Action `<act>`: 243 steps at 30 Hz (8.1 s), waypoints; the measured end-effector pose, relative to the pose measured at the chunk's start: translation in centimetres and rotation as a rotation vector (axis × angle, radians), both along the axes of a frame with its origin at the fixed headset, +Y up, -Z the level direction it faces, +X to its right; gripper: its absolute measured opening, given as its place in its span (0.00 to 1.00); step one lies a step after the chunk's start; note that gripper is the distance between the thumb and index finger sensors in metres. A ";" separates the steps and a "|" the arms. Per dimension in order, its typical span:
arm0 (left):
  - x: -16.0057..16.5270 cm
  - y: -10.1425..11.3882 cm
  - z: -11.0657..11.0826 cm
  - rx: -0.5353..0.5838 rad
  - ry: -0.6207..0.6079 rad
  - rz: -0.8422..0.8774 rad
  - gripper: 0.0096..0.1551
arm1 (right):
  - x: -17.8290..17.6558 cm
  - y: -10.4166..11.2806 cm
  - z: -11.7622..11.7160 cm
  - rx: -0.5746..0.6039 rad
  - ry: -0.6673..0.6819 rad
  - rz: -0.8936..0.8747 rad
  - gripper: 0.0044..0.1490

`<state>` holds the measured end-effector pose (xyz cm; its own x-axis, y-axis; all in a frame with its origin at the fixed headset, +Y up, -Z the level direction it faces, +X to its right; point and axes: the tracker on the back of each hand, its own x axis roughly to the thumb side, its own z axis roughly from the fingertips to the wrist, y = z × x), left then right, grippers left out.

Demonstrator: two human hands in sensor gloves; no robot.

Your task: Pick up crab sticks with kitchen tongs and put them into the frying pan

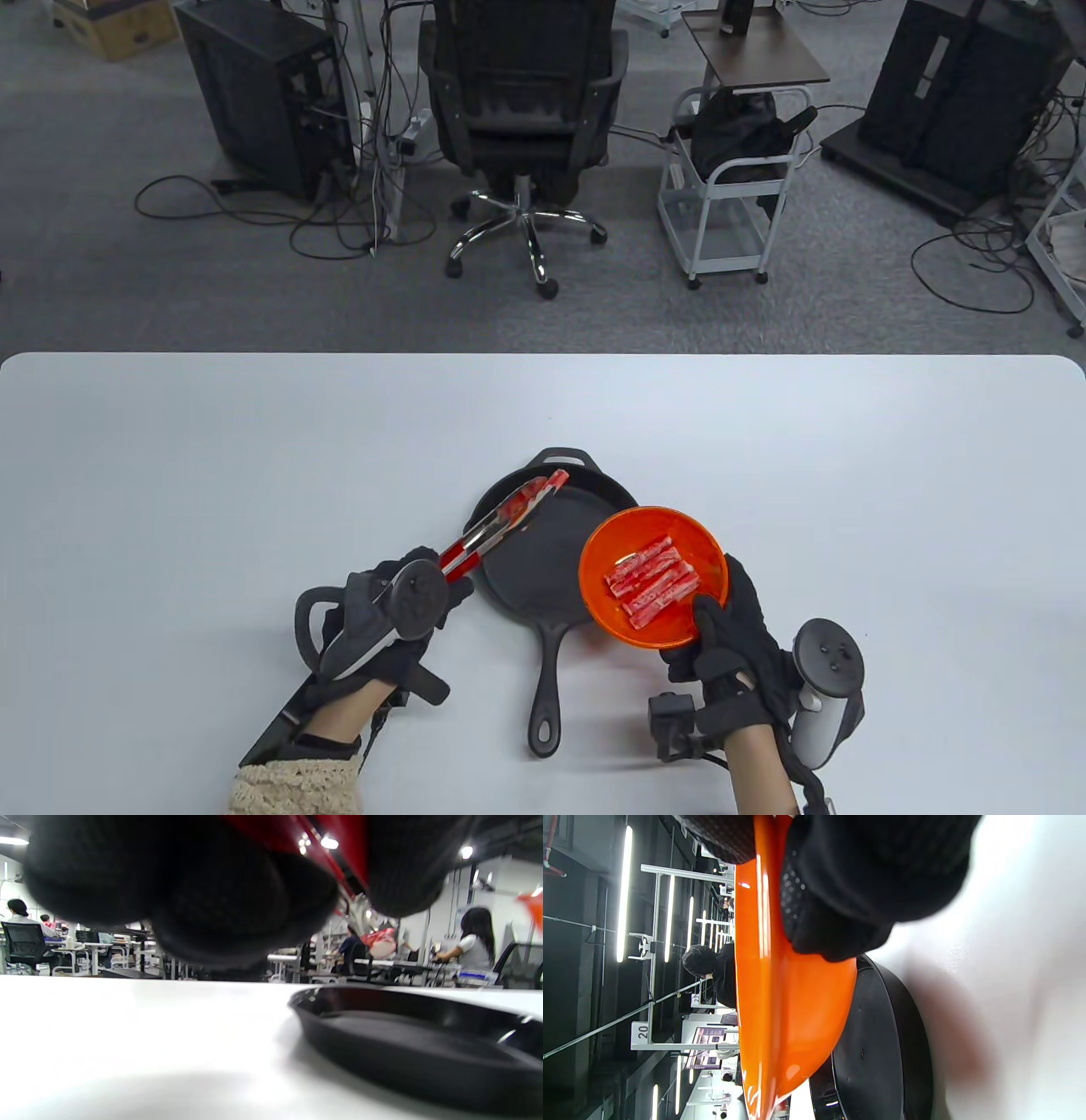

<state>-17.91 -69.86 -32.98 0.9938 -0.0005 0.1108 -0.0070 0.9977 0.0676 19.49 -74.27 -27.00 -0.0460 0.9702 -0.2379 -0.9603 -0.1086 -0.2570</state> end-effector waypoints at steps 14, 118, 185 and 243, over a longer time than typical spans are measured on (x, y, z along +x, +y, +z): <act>0.7 -2.4 -3.1 -0.079 0.035 -0.182 0.44 | 0.3 0.2 0.0 -0.008 -0.009 -0.008 0.42; 2.8 -2.0 -1.1 -0.053 0.044 -0.128 0.43 | 1.0 0.1 0.4 -0.014 -0.028 0.036 0.41; 8.0 3.7 4.7 0.003 -0.278 -0.004 0.47 | 0.8 0.0 0.4 -0.020 -0.022 0.065 0.41; 2.8 1.1 -0.4 -0.075 -0.033 0.023 0.44 | 0.5 -0.1 0.4 -0.026 -0.018 0.105 0.41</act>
<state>-15.10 -68.77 -33.40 0.9893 0.0321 0.1420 -0.0313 0.9995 -0.0083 20.02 -74.34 -26.58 -0.1429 0.9536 -0.2650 -0.9384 -0.2157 -0.2700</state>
